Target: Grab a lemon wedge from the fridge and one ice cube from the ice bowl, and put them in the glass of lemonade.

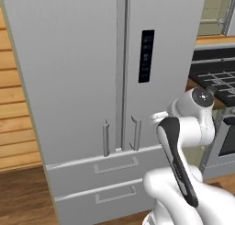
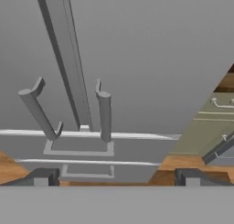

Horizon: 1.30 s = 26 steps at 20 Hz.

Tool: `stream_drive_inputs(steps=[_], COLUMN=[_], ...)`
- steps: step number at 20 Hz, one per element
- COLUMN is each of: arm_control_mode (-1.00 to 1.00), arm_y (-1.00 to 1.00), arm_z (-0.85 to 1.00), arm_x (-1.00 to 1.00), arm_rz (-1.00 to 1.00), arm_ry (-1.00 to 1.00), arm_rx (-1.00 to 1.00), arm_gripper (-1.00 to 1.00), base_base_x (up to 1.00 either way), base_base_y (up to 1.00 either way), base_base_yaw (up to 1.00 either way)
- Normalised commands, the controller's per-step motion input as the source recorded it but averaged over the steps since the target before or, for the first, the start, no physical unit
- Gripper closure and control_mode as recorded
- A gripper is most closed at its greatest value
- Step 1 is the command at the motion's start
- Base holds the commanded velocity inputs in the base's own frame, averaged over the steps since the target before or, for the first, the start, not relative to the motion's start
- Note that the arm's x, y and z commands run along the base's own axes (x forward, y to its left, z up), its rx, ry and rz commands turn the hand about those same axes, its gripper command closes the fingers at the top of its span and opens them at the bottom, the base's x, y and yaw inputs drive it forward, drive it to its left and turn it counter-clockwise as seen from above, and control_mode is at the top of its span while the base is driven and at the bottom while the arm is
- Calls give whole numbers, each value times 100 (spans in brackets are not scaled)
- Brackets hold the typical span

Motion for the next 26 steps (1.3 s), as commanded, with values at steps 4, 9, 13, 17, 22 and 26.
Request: stream_drive_inputs(steps=[4,9,13,17,22,26], arm_control_mode=[-100,-100,-100,-100,-100,-100], arm_y=[16,32,18,-11,-22,0], arm_z=[-21,-13,-50,-54,-9,-14], arm_x=[11,7,8,56,32,26], arm_rz=[0,0,0,0,0,0], arm_ry=[-4,-2,4,0,1,1], arm_rx=[-7,-5,-1,10,14,9], arm_gripper=[-100,-100,-100,-100,-100,-100], base_base_x=[0,0,0,0,0,0], base_base_y=[0,0,0,0,0,0], base_base_yaw=[0,0,0,0,0,0])
